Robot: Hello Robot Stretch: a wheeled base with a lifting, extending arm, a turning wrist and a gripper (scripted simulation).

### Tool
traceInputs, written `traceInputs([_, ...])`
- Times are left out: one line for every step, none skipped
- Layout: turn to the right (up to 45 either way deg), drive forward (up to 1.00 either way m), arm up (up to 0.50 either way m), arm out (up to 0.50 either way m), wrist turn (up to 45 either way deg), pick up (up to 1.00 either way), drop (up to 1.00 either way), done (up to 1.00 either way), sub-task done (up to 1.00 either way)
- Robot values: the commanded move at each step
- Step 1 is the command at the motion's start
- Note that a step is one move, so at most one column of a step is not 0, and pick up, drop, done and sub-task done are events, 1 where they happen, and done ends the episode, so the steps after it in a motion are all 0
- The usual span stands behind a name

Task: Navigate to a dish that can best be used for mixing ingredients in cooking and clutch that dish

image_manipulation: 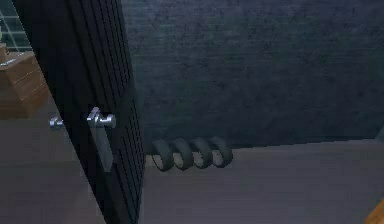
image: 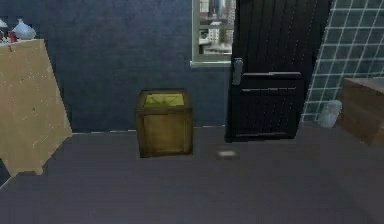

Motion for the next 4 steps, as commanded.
traceInputs([6.0, 0.0, 0.0, 0.0, 0.0, 0.0, 0.0, 0.0, 0.0])
traceInputs([0.0, 0.65, 0.0, 0.0, 0.0, 0.0, 0.0, 0.0, 0.0])
traceInputs([30.0, 0.0, 0.0, 0.0, 0.0, 0.0, 0.0, 0.0, 0.0])
traceInputs([0.0, 0.5, 0.0, 0.0, 0.0, 0.0, 0.0, 0.0, 0.0])
